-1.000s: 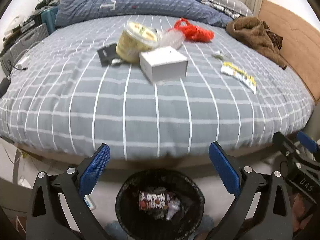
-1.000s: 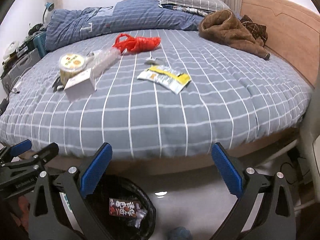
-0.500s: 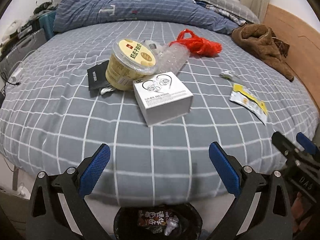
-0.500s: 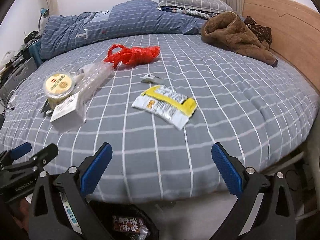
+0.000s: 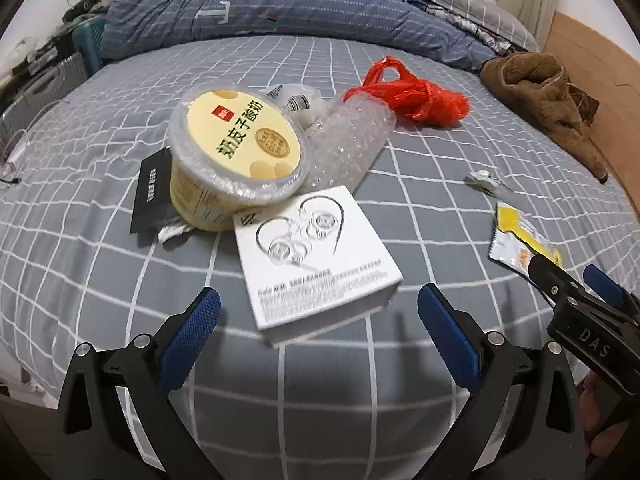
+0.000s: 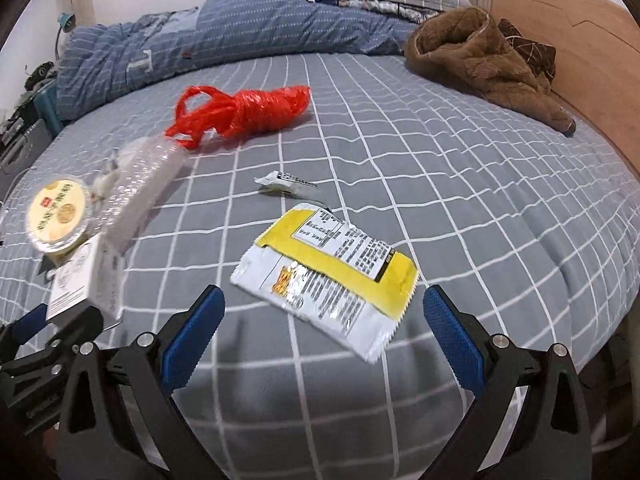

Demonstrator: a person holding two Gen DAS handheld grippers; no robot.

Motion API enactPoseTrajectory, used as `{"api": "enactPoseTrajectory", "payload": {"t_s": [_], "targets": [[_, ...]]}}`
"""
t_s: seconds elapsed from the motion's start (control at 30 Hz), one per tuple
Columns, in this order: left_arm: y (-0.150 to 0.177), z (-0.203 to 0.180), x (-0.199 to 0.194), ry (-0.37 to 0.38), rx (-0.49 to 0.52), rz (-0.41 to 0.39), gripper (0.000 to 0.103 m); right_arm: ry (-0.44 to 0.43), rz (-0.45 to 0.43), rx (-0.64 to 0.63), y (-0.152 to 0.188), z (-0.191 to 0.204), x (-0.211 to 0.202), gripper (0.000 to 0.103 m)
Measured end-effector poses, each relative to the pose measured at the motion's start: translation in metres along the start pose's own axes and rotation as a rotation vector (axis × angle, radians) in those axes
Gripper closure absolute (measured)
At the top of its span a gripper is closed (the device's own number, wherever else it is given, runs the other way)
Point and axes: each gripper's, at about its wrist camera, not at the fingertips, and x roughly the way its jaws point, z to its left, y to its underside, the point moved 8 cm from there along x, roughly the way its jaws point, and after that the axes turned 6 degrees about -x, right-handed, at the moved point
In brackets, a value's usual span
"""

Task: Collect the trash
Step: 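Grasp the white earphone box with the left gripper while the right gripper grasps the yellow wrapper, then carry the earphone box and yellow wrapper with both grippers toward the trash bin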

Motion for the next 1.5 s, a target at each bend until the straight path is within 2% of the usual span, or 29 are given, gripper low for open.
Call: {"api": "enactPoseTrajectory", "payload": {"t_s": [0.17, 0.37, 0.47, 0.5, 0.57, 0.8, 0.87, 0.97, 1.17, 1.5], "targets": [[-0.010, 0.001, 0.011, -0.009, -0.025, 0.002, 0.006, 0.001, 0.020, 0.019, -0.007, -0.004, 0.018, 0.008], [-0.016, -0.002, 0.020, -0.032, -0.029, -0.005, 0.006, -0.014, 0.051, 0.041, -0.010, -0.007, 0.036, 0.014], [-0.015, 0.000, 0.026, -0.035, -0.045, 0.004, 0.010, -0.022, 0.063, 0.045, -0.009, -0.006, 0.042, 0.018], [-0.015, 0.000, 0.028, -0.034, -0.048, 0.010, 0.014, -0.025, 0.069, 0.044, -0.008, -0.005, 0.044, 0.019], [-0.012, 0.002, 0.032, -0.037, -0.052, 0.022, 0.022, -0.033, 0.082, 0.039, -0.006, -0.004, 0.048, 0.025], [-0.010, 0.003, 0.031, -0.033, -0.050, 0.009, 0.024, -0.036, 0.086, 0.015, -0.006, -0.003, 0.047, 0.049], [-0.009, 0.002, 0.029, -0.035, -0.041, 0.006, 0.024, -0.033, 0.074, 0.018, -0.008, -0.005, 0.045, 0.063], [-0.007, 0.001, 0.026, -0.036, -0.025, 0.005, 0.024, -0.029, 0.055, 0.014, -0.011, -0.006, 0.040, 0.071], [-0.003, 0.006, 0.019, -0.023, -0.022, 0.021, 0.024, -0.024, 0.029, -0.008, -0.015, -0.003, 0.031, 0.080], [0.001, 0.007, -0.009, 0.023, -0.017, 0.013, 0.024, -0.038, -0.009, -0.021, -0.014, 0.003, 0.010, 0.085]]}}
